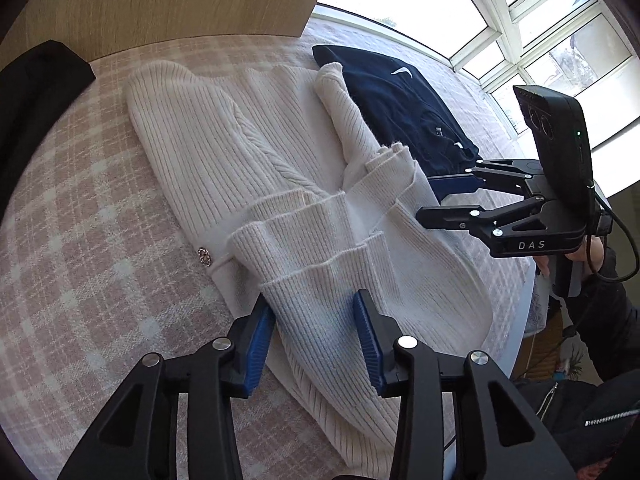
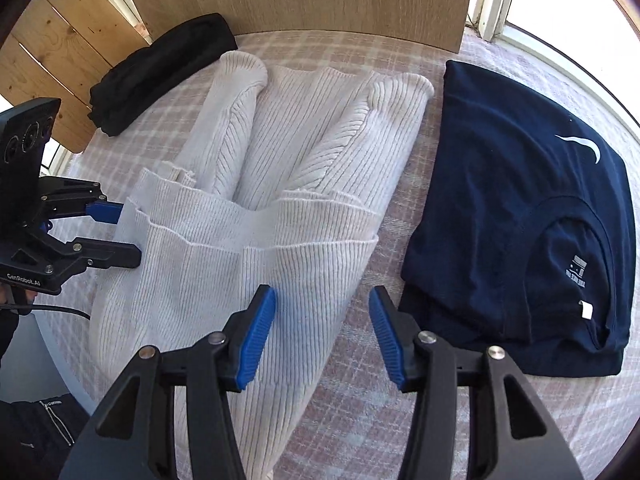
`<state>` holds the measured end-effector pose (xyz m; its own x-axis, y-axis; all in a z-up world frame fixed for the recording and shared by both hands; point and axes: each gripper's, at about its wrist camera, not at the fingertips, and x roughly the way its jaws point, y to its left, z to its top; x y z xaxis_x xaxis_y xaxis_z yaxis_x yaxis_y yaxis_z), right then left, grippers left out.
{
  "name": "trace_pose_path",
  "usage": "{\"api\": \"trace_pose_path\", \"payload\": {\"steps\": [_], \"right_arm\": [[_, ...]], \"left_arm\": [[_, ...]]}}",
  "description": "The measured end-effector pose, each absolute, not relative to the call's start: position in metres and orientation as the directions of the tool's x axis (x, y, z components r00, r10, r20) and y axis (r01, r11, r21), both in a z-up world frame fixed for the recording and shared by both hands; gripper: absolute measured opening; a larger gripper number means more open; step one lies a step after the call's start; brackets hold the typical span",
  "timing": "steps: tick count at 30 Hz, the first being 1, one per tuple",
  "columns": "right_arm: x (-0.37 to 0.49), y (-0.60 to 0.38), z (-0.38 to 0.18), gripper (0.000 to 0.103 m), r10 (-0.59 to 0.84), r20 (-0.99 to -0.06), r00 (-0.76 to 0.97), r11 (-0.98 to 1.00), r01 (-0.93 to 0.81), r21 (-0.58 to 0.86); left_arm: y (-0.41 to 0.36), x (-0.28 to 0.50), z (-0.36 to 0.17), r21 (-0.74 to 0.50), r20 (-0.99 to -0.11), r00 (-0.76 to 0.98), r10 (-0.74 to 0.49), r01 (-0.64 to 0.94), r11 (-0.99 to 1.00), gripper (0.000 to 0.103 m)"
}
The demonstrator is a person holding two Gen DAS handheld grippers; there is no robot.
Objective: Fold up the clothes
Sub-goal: 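Grasp the folded sweater edge with both grippers, then fold the held edge over toward the collar with both grippers, then open them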
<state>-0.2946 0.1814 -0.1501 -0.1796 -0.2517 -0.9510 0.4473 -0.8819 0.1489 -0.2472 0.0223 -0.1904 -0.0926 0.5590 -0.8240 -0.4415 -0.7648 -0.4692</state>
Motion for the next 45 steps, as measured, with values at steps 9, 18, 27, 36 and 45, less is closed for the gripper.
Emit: {"api": "trace_pose_path", "payload": {"steps": [9, 18, 27, 36, 45], "right_arm": [[-0.296, 0.185, -0.16, 0.037, -0.357, -0.922, -0.147, -0.843, 0.476, 0.25], [-0.29, 0.2, -0.148, 0.016, -0.458, -0.873, -0.17, -0.818, 0.465, 0.338], [-0.282, 0.215, -0.121, 0.016, -0.55, -0.81, -0.201, -0.79, 0.441, 0.427], [-0.332, 0.216, -0.084, 0.016, -0.584, -0.761, -0.283, -0.78, 0.454, 0.43], [-0.422, 0.212, -0.137, 0.016, -0.564, -0.794, -0.226, -0.804, 0.369, 0.467]], "left_arm": [[0.026, -0.248, -0.193, -0.456, -0.827, -0.089, 0.554, -0.469, -0.756, 0.016], [0.022, -0.239, -0.191, -0.465, -0.795, -0.153, 0.586, -0.467, -0.752, 0.013], [0.009, -0.232, -0.172, -0.514, -0.741, -0.202, 0.64, -0.443, -0.735, 0.013], [-0.002, -0.283, -0.144, -0.477, -0.729, -0.27, 0.629, -0.459, -0.75, 0.013], [-0.007, -0.364, -0.179, -0.496, -0.751, -0.24, 0.616, -0.412, -0.765, 0.013]]}}
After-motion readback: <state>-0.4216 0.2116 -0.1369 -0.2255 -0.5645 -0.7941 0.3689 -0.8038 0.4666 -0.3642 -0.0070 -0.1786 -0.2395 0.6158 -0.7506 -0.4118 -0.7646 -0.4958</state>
